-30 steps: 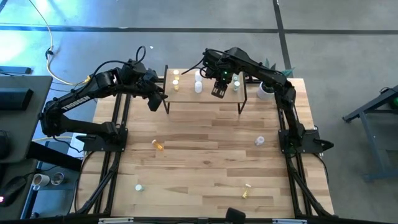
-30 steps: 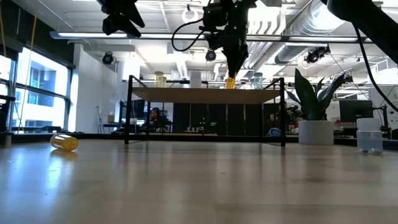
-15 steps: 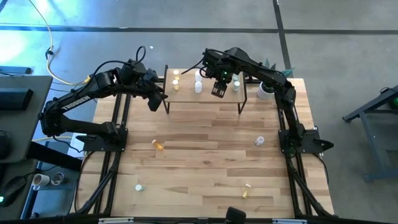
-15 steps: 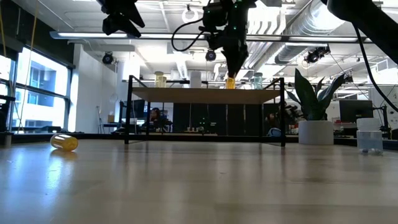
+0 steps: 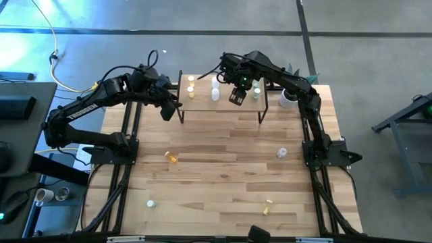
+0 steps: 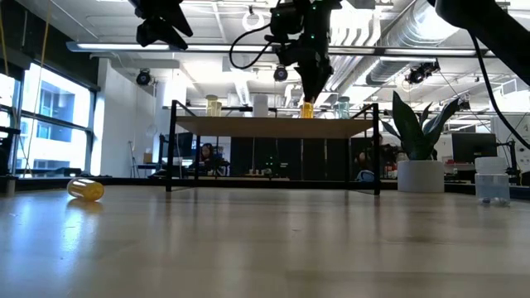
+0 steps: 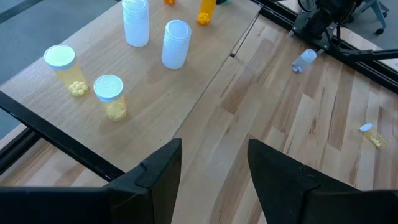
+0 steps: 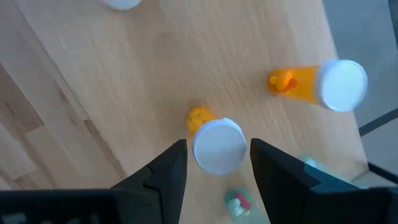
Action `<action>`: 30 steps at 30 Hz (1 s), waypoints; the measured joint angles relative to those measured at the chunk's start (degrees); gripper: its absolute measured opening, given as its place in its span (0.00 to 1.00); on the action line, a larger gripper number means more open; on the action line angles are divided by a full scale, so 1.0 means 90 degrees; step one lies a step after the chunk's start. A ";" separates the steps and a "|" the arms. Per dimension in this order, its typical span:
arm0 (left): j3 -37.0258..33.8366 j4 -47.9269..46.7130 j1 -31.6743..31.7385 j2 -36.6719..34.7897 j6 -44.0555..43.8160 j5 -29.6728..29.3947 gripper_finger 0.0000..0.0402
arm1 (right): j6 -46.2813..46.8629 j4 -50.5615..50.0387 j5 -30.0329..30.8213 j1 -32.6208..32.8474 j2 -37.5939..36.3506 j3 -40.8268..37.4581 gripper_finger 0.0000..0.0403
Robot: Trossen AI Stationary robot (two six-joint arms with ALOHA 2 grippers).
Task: Pick and place medicine bottles onto shelf by color
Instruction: Put the right orange medicine bottle on the shelf aligned with the other orange medicine bottle, then put the white medicine bottle on the shelf aligned with the other white medicine bottles
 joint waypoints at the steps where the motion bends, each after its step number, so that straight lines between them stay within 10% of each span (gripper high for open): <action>1: 0.0000 0.0000 -0.0002 0.0000 0.0000 0.0000 0.43 | 0.0080 -0.0050 0.0000 0.0000 0.0000 0.0071 0.42; 23: 0.0000 -0.0125 -0.0014 -0.0485 0.0164 0.0069 0.43 | 0.0927 -0.0216 -0.0279 0.0809 -0.1074 0.0405 0.42; 30: 0.0000 -0.0334 -0.0014 -0.0717 0.0165 0.0070 0.43 | 0.1742 -0.0194 0.0525 0.1516 -0.1958 -0.0351 0.42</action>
